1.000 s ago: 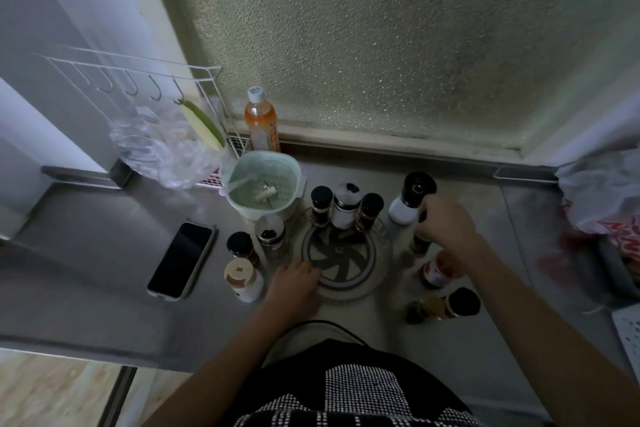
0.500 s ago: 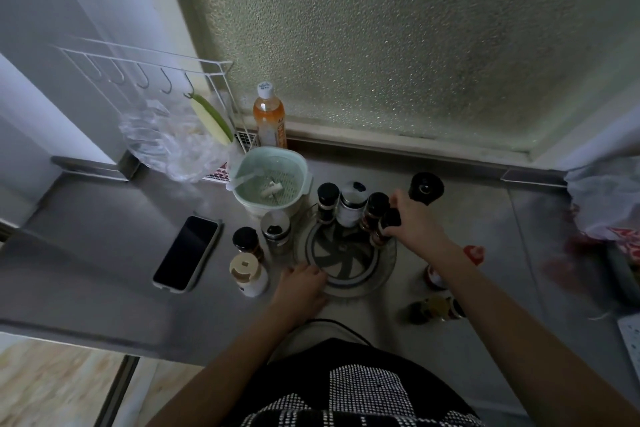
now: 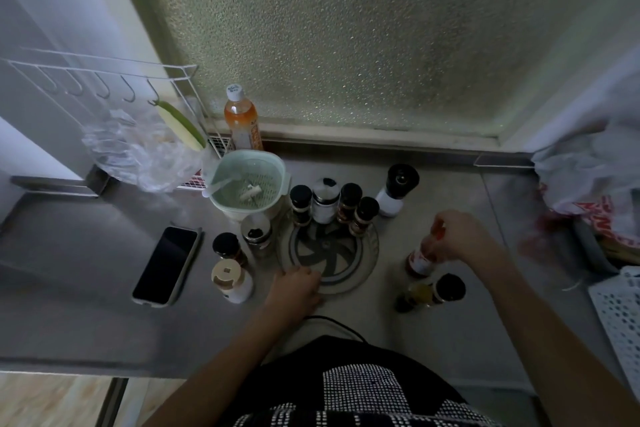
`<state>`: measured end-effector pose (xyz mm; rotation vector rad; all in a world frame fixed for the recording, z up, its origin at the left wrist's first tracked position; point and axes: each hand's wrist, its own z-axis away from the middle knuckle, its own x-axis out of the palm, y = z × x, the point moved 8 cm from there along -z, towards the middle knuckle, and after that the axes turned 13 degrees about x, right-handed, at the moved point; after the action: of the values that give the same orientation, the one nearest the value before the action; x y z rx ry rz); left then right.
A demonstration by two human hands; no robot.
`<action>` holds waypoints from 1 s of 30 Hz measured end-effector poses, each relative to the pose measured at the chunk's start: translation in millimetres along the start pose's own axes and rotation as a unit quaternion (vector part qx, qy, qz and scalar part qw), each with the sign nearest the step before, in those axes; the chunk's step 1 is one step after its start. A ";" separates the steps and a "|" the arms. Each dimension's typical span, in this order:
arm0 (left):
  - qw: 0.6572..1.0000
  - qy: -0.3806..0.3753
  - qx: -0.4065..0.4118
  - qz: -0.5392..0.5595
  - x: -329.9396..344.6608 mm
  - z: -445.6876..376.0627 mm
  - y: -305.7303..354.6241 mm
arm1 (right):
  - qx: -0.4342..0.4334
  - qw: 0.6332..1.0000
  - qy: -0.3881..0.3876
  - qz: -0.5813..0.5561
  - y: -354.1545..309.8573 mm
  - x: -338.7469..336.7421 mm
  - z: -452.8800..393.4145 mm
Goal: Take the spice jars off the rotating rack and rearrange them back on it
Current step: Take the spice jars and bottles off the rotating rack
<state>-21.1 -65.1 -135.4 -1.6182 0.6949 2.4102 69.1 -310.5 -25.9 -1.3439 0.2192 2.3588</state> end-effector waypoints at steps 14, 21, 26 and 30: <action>1.000 0.013 -0.008 0.021 -0.5 1.1 -6.1 | -0.216 0.976 -0.003 -0.006 -114.8 10.0 50.5; 0.999 0.017 -0.004 0.048 -1.7 2.4 -4.0 | -0.249 0.968 -0.023 0.030 -120.0 30.2 45.2; 0.996 0.038 0.009 0.075 -5.2 2.2 -4.4 | -0.150 0.987 -0.030 -0.042 -46.1 -11.4 31.0; 0.993 0.048 0.023 0.106 -6.7 0.8 0.7 | -0.022 0.986 -0.109 0.128 31.7 11.3 18.4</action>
<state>-19.4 -64.5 -128.9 -1.7301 0.9772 2.4494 36.0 -329.9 -28.0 -1.1220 0.2908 2.7172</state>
